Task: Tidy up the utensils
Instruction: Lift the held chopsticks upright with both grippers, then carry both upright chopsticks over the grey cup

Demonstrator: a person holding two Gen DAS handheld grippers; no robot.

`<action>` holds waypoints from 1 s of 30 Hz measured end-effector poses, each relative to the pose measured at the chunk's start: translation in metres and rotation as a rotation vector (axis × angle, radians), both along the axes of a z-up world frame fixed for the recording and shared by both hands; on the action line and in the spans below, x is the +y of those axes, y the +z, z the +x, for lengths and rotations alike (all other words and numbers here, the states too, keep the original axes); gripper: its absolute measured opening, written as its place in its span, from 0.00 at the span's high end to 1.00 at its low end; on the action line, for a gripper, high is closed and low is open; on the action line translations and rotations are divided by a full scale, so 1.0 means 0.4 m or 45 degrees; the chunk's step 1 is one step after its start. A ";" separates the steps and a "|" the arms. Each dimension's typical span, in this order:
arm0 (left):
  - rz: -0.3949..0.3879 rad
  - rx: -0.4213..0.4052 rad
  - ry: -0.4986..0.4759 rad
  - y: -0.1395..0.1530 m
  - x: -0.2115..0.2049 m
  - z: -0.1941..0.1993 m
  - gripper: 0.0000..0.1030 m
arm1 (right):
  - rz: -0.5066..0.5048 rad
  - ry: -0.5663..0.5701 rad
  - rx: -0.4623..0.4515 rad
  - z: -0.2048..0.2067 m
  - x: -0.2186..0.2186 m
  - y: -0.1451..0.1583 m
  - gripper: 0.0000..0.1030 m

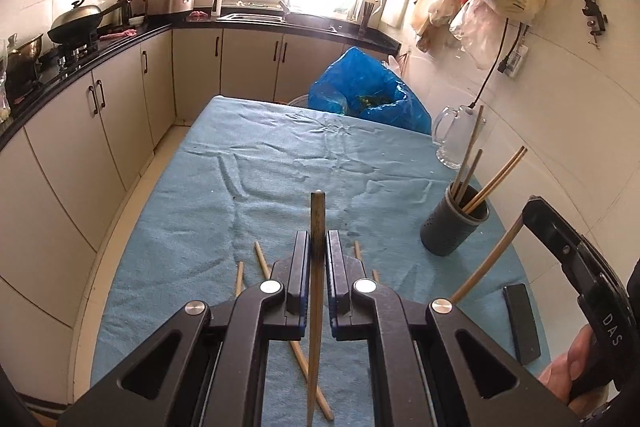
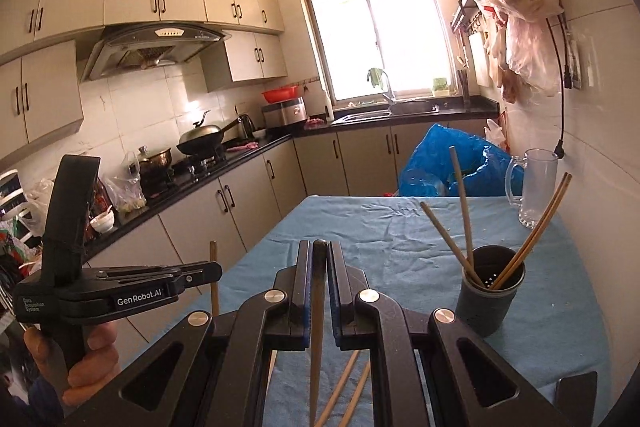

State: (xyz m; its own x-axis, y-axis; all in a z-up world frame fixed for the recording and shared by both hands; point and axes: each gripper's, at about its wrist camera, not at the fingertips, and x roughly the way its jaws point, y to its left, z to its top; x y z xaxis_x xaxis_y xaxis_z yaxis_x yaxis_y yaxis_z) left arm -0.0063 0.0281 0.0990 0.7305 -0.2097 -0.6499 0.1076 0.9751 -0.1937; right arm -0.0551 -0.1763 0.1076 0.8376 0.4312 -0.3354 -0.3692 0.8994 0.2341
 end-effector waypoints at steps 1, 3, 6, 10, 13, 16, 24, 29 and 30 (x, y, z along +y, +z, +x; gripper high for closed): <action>0.004 -0.002 0.001 0.001 -0.004 -0.003 0.93 | 0.004 -0.005 -0.007 -0.004 -0.005 0.003 0.92; 0.005 -0.005 -0.006 0.005 -0.012 -0.007 0.93 | 0.015 -0.008 -0.013 -0.010 -0.018 0.006 0.92; 0.009 -0.013 -0.008 0.013 -0.021 -0.012 0.93 | 0.027 -0.016 -0.019 -0.017 -0.027 0.010 0.92; 0.014 -0.024 -0.006 0.022 -0.024 -0.020 0.93 | 0.037 -0.023 -0.023 -0.023 -0.038 0.014 0.92; 0.016 -0.033 -0.006 0.031 -0.030 -0.026 0.93 | 0.043 -0.027 -0.030 -0.029 -0.044 0.018 0.92; 0.019 -0.044 -0.008 0.040 -0.035 -0.032 0.93 | 0.044 -0.033 -0.041 -0.035 -0.049 0.024 0.92; 0.021 -0.076 -0.017 0.068 -0.041 -0.045 0.93 | 0.058 -0.054 -0.063 -0.047 -0.069 0.042 0.92; 0.017 -0.093 -0.028 0.082 -0.051 -0.053 0.93 | 0.072 -0.071 -0.070 -0.056 -0.089 0.052 0.92; 0.019 -0.096 -0.032 0.085 -0.054 -0.055 0.93 | 0.075 -0.075 -0.072 -0.059 -0.091 0.053 0.92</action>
State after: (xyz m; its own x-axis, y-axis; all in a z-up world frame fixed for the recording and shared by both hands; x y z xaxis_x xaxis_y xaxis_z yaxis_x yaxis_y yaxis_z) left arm -0.0283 0.0065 0.1330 0.7723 -0.2192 -0.5963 0.1458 0.9747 -0.1694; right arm -0.0787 -0.2127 0.1290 0.8789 0.3986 -0.2621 -0.3306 0.9050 0.2676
